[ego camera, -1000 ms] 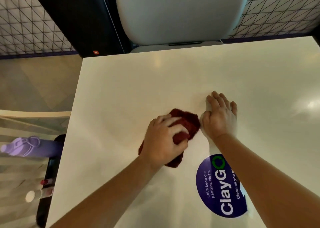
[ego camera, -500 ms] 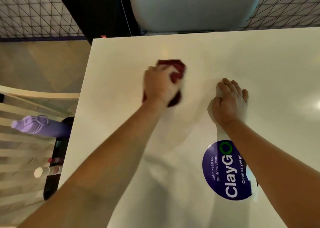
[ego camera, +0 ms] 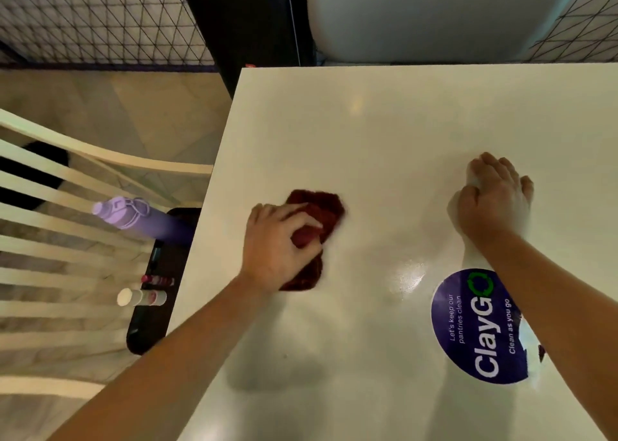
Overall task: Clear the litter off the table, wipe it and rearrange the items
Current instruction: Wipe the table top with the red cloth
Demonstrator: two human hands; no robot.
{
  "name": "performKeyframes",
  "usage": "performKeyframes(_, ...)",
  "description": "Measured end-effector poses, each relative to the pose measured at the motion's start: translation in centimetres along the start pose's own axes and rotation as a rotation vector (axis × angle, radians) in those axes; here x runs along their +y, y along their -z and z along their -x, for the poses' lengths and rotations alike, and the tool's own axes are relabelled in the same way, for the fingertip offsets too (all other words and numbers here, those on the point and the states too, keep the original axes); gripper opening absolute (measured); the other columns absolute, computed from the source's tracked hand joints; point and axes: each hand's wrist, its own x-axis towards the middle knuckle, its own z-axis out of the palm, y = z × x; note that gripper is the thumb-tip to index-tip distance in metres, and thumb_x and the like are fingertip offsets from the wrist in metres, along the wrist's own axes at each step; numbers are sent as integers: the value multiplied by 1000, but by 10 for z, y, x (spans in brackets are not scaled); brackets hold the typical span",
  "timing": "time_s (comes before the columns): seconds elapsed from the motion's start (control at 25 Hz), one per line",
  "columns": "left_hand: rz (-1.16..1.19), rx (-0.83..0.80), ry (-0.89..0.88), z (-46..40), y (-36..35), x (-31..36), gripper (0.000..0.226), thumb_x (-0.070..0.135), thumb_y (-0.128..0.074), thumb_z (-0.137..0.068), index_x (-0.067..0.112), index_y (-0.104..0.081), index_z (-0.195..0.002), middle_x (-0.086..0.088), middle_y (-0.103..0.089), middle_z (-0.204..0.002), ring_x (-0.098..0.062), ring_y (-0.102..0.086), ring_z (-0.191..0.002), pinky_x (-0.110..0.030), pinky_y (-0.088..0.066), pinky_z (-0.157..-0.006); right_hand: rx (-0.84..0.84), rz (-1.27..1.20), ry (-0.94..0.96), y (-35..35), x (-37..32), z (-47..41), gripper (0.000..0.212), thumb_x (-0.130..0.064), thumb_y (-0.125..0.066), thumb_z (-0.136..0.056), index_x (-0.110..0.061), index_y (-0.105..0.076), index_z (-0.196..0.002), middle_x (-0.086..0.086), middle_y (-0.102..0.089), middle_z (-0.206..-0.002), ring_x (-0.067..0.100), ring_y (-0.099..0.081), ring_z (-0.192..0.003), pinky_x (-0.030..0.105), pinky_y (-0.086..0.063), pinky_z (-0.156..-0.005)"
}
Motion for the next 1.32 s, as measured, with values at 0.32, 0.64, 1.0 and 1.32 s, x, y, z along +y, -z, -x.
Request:
performKeyframes(0.32, -119, 159, 612, -96, 12, -76, 28, 37, -57, -81, 28, -63, -107, -7, -63, -113, -31, -45, -107, -35, -37, -90, -9, 21, 12, -1, 2, -3, 61, -23, -29, -70, -6, -54, -123, 8, -43, -143, 26, -31, -137, 48, -18, -113)
performKeyframes(0.64, -35, -4, 247, 80, 1, 28, 27, 44, -53, -68, 30, -67, -87, 5, -66, -109, -26, -51, -87, -28, -38, -81, 74, -101, 99, 5, -1, 5, 50, -20, -32, -72, -8, -65, -107, 6, -57, -130, 30, -50, -119, 44, -35, -105)
performKeyframes(1.0, -96, 22, 193, 194, 50, -27, 28, 46, -54, -67, 29, -65, -87, 0, -67, -105, -27, -51, -86, -38, -38, -90, -105, -255, 380, 5, -71, 212, 42, -22, -39, -75, -12, -64, -107, 9, -58, -126, 32, -55, -114, 53, -40, -99)
performKeyframes(1.32, -203, 23, 505, 147, 47, -24, 28, 39, -55, -74, 23, -66, -94, -4, -62, -110, -32, -47, -92, -36, -40, -81, -47, -159, 318, -5, -69, 268, 40, -19, -36, -75, -12, -67, -100, 8, -62, -122, 27, -52, -120, 50, -29, -106)
